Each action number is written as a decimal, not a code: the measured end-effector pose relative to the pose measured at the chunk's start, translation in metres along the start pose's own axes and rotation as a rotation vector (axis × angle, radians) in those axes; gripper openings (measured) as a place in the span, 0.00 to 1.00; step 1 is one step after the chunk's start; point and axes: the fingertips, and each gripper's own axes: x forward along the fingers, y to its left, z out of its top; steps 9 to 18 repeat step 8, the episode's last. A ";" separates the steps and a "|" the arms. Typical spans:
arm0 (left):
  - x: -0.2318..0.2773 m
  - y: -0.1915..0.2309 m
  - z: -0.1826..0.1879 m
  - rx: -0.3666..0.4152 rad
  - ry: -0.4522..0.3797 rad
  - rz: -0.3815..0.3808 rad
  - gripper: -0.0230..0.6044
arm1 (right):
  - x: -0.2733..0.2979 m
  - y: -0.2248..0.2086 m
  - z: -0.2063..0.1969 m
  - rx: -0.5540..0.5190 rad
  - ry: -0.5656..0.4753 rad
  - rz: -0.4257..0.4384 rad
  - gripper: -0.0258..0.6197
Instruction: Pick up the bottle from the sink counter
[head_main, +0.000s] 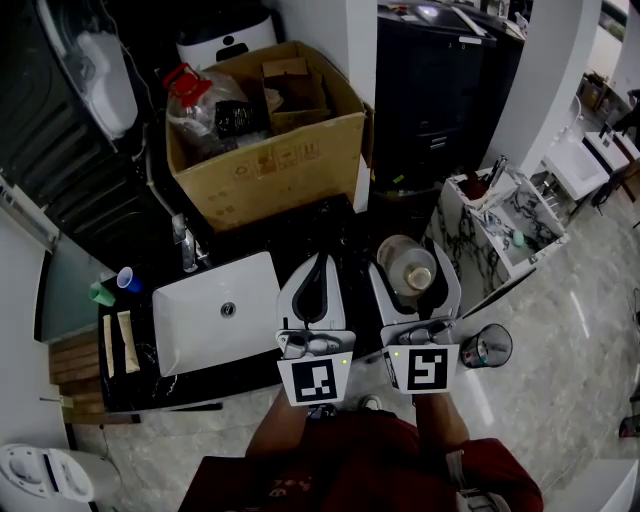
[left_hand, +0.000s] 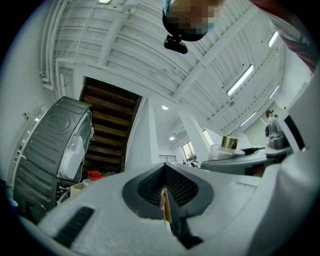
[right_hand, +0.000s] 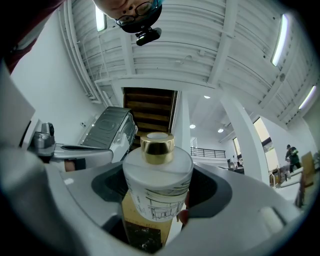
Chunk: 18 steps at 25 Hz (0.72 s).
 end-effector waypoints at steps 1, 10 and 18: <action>0.000 0.000 0.000 0.000 0.000 -0.001 0.04 | 0.000 0.000 0.000 -0.001 0.001 0.000 0.56; -0.002 0.000 0.000 -0.003 0.002 0.001 0.04 | -0.001 0.001 0.002 0.005 -0.003 -0.005 0.56; -0.002 0.000 0.000 -0.003 0.002 0.001 0.04 | -0.001 0.001 0.002 0.005 -0.003 -0.005 0.56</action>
